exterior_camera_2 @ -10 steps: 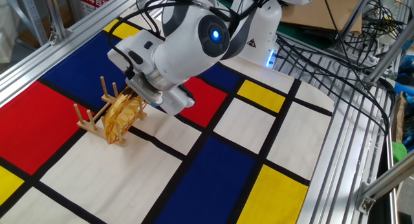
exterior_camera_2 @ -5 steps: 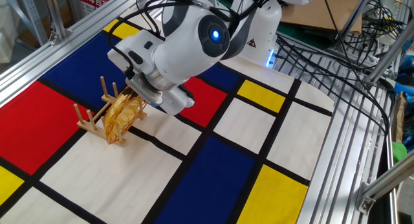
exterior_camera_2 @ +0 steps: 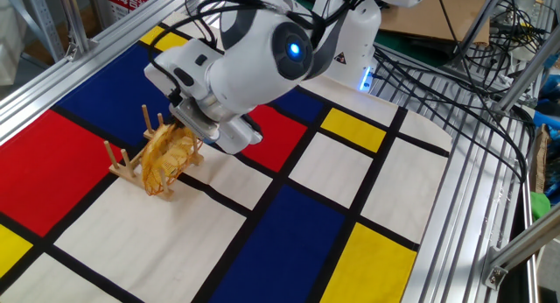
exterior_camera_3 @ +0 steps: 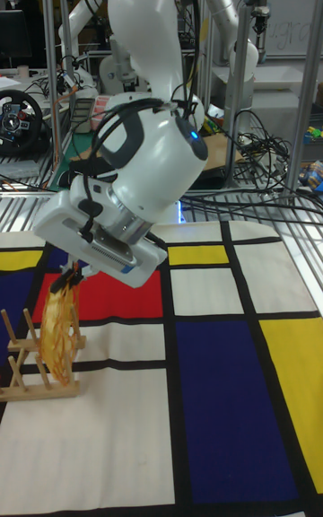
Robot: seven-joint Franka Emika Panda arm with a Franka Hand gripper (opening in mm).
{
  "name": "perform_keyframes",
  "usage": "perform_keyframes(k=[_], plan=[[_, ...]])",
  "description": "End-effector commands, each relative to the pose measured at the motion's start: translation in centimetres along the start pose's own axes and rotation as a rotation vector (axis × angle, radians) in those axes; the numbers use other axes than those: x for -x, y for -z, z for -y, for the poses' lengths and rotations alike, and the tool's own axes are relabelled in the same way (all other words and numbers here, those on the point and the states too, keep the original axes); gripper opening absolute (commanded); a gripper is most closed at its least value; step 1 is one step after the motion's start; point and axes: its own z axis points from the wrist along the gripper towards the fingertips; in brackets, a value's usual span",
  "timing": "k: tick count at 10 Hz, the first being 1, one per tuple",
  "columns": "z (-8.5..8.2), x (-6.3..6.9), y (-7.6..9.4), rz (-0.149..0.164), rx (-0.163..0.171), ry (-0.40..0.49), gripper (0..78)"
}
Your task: Take the dish off the dish rack
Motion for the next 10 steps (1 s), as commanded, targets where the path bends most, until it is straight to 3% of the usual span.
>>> perform_keyframes(k=[1, 4, 7, 10], plan=[[3.8, 0.4, 2.8, -0.007, -0.178, 0.041, 1.1], [4.4, 0.4, 3.3, -0.009, -0.184, 0.052, 1.1], [5.1, 0.5, 4.3, -0.025, -0.17, 0.06, 1.1], [5.7, 1.5, 7.0, -0.062, -0.101, 0.048, 1.1]])
